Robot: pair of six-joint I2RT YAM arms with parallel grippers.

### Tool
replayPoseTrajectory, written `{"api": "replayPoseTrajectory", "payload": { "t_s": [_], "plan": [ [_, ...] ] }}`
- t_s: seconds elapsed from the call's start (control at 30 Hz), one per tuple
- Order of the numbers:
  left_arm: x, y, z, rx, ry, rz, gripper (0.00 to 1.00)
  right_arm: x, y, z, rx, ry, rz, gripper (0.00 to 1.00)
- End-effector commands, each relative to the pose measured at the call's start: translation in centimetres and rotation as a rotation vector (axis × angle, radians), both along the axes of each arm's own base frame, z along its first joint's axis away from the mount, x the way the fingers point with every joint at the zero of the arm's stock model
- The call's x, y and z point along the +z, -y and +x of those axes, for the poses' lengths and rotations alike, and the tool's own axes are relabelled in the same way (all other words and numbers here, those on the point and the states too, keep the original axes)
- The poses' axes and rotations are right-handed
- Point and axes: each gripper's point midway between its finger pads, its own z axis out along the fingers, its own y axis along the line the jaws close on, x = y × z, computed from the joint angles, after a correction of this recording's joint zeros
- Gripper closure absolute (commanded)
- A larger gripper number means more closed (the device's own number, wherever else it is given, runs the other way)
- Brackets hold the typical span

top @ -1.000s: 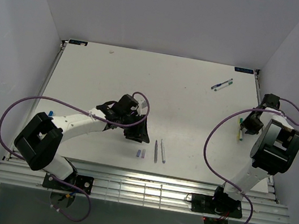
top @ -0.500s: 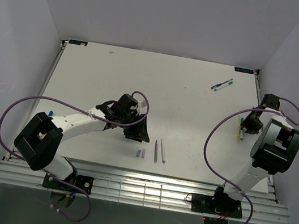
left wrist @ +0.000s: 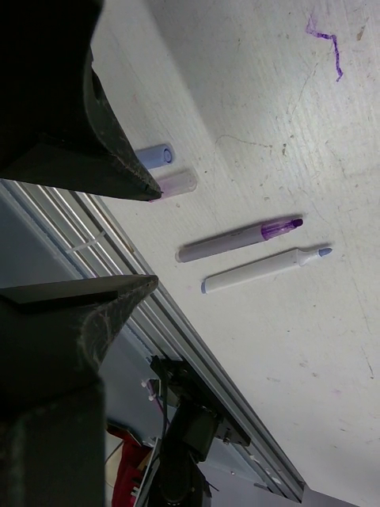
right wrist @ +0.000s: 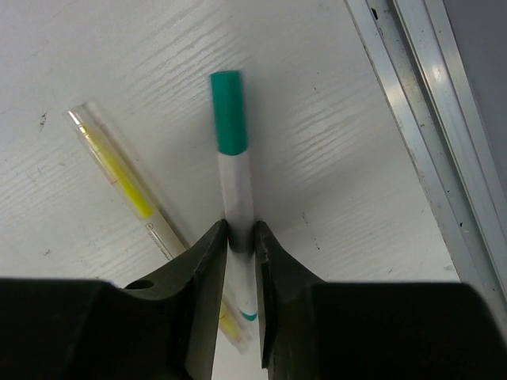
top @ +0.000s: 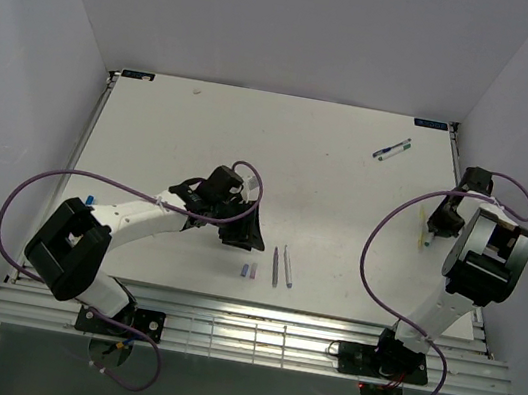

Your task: Open the pen caps

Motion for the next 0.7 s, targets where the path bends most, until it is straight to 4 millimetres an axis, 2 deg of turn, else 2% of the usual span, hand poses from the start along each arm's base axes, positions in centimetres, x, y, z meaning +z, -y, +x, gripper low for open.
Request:
{"api": "replayPoseTrajectory", "payload": {
  "t_s": [0.0, 0.07, 0.17, 0.27, 0.37, 0.5, 0.53, 0.63, 0.67],
  "plan": [
    [0.6, 0.1, 0.2, -0.003, 0.009, -0.029, 0.47, -3.4, -0.1, -3.5, -0.006, -0.153, 0.015, 0.76],
    [0.6, 0.1, 0.2, -0.001, 0.009, -0.029, 0.47, -3.2, 0.0, -3.3, -0.005, -0.144, 0.014, 0.83],
    [0.8, 0.2, 0.4, -0.004, 0.014, -0.029, 0.47, -2.4, 0.3, -2.9, -0.008, -0.131, 0.004, 0.88],
    [1.1, 0.3, 0.8, -0.004, 0.017, -0.027, 0.47, -0.9, 0.8, -2.0, -0.015, -0.101, -0.016, 0.92],
    [1.8, 0.6, 1.3, -0.007, 0.026, -0.03, 0.47, 1.4, 1.8, -1.0, -0.042, -0.076, -0.059, 0.92],
    [2.9, 0.9, 1.9, -0.009, 0.046, -0.034, 0.47, 6.0, 3.4, 0.5, -0.084, -0.013, -0.127, 0.92],
    [3.4, 1.1, 2.2, -0.009, 0.053, -0.04, 0.47, 7.9, 3.5, 1.6, -0.092, 0.034, -0.129, 0.92],
    [4.2, 1.4, 2.4, -0.001, 0.052, -0.052, 0.47, 11.6, 1.4, 3.2, -0.058, 0.116, -0.099, 0.92],
    [4.3, 1.3, 2.4, 0.007, 0.047, -0.043, 0.47, 12.1, 0.4, 3.3, -0.043, 0.121, -0.086, 0.92]
  ]
}}
